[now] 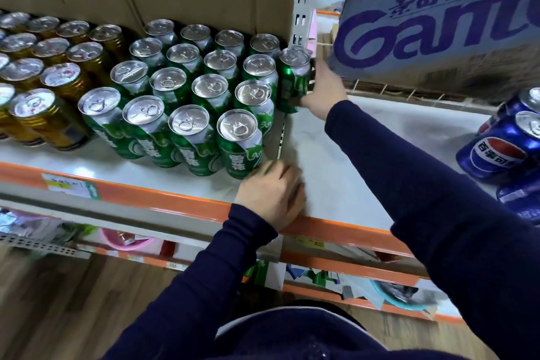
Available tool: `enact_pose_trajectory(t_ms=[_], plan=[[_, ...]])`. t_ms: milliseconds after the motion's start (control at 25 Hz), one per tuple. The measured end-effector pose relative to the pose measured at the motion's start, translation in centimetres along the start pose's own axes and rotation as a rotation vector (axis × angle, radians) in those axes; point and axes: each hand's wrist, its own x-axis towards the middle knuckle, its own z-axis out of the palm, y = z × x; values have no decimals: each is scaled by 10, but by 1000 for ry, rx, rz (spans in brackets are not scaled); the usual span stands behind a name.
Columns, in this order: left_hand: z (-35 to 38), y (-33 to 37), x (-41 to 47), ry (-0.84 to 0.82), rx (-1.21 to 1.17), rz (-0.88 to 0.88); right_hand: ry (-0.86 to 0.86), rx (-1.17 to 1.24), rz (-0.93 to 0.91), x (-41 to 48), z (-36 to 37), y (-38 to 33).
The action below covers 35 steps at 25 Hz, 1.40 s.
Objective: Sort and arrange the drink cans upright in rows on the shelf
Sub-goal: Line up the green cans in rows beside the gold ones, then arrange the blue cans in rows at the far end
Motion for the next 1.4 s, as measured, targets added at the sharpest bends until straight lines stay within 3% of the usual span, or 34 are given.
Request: enact_pose_trajectory(t_ms=[160,640,880,1080,1400], plan=[[0,1,1,-3,1,9,45,-8,-21,3,2,5],[-1,0,2,54,-110,21,-35,6,6,6,-3,-2],[2,0,0,56,-37,18,-53,-13,39,-37,-13,-3],[2,-1,6,28,-163,129,106,44,151,-125,-50,22],[6,81,39,-52,-431,374,667,43,313,-265,-122,61]])
